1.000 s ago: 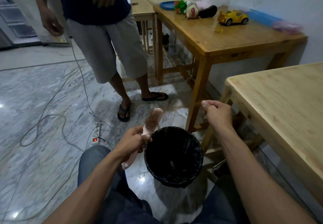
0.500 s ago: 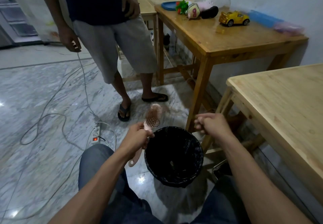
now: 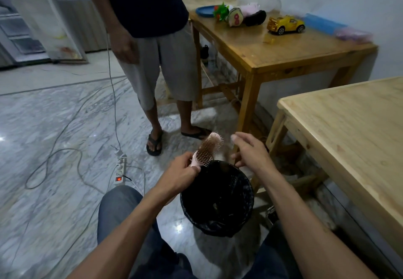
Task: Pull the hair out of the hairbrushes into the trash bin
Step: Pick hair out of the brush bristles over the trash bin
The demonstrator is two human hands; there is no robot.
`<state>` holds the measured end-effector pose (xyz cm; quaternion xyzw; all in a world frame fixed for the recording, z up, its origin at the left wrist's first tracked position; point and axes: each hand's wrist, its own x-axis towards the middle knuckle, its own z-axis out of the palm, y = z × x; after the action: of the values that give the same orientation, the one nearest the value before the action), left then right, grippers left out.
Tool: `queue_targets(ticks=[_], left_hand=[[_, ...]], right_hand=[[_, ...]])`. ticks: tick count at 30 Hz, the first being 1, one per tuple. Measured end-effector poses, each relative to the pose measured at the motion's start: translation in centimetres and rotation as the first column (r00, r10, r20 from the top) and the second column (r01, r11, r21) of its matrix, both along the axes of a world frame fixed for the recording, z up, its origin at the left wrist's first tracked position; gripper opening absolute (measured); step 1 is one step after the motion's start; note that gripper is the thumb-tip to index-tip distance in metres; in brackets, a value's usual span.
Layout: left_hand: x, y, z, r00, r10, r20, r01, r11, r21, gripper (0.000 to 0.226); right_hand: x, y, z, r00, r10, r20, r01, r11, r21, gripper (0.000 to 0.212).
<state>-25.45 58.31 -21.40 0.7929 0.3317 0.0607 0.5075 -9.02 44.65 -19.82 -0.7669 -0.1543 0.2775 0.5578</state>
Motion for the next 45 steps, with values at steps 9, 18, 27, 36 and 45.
queue_targets(ticks=[9, 18, 27, 36, 45], left_hand=[[0.0, 1.3, 0.7, 0.991, 0.135, 0.020, -0.129, 0.974, -0.189, 0.016], [-0.6, 1.0, 0.7, 0.969, 0.207, 0.132, -0.201, 0.978, -0.056, 0.010], [0.0, -0.2, 1.7, 0.995, 0.026, 0.095, -0.041, 0.987, 0.157, 0.026], [0.0, 1.8, 0.6, 0.943, 0.323, 0.080, -0.291, 0.918, -0.269, 0.017], [0.6, 2.4, -0.2, 0.911, 0.408, 0.051, -0.349, 0.832, -0.430, 0.020]], right_hand=[[-0.7, 0.2, -2.3, 0.996, -0.007, 0.092, 0.013, 0.998, -0.061, 0.017], [-0.4, -0.9, -2.1, 0.980, 0.032, 0.198, 0.011, 0.978, -0.210, 0.015], [-1.7, 1.3, -0.4, 0.988, 0.147, -0.050, -0.145, 0.988, 0.055, 0.031], [-1.4, 0.2, -0.7, 0.998, 0.058, 0.017, -0.058, 0.998, 0.003, 0.024], [-0.5, -1.3, 0.1, 0.982, -0.107, -0.155, 0.133, 0.977, 0.169, 0.020]])
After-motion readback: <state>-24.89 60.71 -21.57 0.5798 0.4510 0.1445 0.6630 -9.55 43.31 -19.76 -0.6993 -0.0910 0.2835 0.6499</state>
